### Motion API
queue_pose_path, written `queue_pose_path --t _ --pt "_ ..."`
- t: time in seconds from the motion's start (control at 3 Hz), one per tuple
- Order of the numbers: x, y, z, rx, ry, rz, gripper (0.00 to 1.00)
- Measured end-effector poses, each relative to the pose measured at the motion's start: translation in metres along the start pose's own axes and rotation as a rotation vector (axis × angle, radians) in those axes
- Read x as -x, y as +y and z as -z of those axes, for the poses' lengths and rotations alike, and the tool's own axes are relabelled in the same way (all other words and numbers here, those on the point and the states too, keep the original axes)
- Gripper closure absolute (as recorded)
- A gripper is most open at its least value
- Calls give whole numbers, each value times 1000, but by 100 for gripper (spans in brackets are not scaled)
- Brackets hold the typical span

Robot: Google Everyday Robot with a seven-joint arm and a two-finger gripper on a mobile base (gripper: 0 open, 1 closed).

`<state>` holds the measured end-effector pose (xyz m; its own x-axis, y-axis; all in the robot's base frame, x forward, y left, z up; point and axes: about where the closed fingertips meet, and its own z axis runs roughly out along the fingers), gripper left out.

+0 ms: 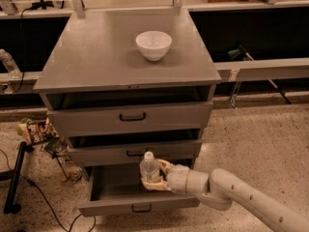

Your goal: Place blue plastic bottle into bottom drawer

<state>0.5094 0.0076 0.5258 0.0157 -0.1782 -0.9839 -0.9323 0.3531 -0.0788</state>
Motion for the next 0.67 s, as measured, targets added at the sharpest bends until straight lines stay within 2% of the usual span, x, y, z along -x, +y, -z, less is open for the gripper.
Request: queue_pose_path --t 0.33,0.67 --pt "-52 2 -12 -12 37 37 100" --pt "-54 4 -13 -10 35 35 100"
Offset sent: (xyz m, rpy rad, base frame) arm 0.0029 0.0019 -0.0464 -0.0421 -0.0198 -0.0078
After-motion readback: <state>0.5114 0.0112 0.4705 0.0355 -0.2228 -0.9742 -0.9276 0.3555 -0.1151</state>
